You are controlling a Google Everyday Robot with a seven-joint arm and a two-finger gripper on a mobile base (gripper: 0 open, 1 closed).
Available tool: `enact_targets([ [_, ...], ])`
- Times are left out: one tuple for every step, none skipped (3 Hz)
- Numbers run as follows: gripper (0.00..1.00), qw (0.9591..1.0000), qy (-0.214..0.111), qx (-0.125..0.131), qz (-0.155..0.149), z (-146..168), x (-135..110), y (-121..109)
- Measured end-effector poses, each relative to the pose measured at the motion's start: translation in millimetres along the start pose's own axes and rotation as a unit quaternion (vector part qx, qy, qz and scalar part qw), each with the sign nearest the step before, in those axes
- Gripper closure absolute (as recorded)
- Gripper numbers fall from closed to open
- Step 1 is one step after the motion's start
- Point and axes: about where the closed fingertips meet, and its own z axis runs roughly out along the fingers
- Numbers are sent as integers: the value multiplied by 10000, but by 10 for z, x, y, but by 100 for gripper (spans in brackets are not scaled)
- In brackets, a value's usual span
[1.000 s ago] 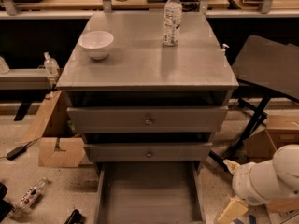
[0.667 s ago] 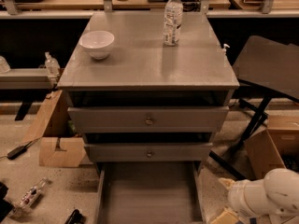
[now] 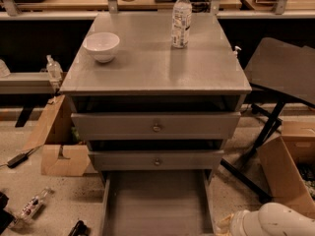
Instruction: Close bottom drawer
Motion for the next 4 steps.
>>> enact_targets([
  [89,9994,193,-240,151,450,313,165],
  [100,9993,188,-292,171,486,328,209],
  [100,9993,187,-291,169,484,326,208],
  [100,9980,31,-530,336,757,468,286],
])
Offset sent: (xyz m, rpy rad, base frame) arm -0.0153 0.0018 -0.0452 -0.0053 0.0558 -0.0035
